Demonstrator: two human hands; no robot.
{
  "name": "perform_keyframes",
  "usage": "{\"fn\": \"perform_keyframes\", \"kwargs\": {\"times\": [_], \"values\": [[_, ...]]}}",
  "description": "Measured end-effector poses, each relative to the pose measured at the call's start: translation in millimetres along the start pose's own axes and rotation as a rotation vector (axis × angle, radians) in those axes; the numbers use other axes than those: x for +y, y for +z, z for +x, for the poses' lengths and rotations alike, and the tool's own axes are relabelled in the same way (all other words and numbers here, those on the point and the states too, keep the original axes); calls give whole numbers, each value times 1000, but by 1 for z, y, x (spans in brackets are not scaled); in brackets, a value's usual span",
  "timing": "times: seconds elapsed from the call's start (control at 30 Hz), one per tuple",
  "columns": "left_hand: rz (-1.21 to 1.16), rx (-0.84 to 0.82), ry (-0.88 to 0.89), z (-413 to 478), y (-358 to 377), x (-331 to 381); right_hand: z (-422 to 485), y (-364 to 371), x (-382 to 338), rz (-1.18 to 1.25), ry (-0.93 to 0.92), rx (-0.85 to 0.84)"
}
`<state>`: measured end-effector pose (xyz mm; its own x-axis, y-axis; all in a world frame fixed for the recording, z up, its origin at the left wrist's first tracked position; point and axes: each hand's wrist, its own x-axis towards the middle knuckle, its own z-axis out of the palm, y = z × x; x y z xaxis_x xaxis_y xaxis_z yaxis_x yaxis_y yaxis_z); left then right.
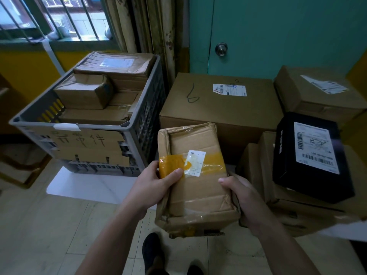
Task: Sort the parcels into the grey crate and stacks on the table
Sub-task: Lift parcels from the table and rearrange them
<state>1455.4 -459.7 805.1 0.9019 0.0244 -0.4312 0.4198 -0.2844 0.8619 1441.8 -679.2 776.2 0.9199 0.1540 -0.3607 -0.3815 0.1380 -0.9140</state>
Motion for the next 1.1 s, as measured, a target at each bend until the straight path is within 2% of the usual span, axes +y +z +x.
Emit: {"fn": "perform_keyframes", "kwargs": {"times": [0.27, 0.37, 0.5, 0.67, 0.87, 1.1], "values": [[30, 36, -18, -3, 2, -1, -9, 3, -8, -101, -27, -37], [64, 86, 1, 4, 2, -3, -9, 9, -11, -116, -31, 4], [46, 66, -21, 12, 3, -1, -11, 9, -10, -174, -51, 45], [152, 88, -28, 13, 6, 4, -14, 5, -8, -209, -80, 8], [210, 136, 2, 16, 11, 4, -12, 4, -7, -212, -55, 43], [91, 89, -34, 12, 4, -3, -11, 7, -9, -224, -75, 46]]}}
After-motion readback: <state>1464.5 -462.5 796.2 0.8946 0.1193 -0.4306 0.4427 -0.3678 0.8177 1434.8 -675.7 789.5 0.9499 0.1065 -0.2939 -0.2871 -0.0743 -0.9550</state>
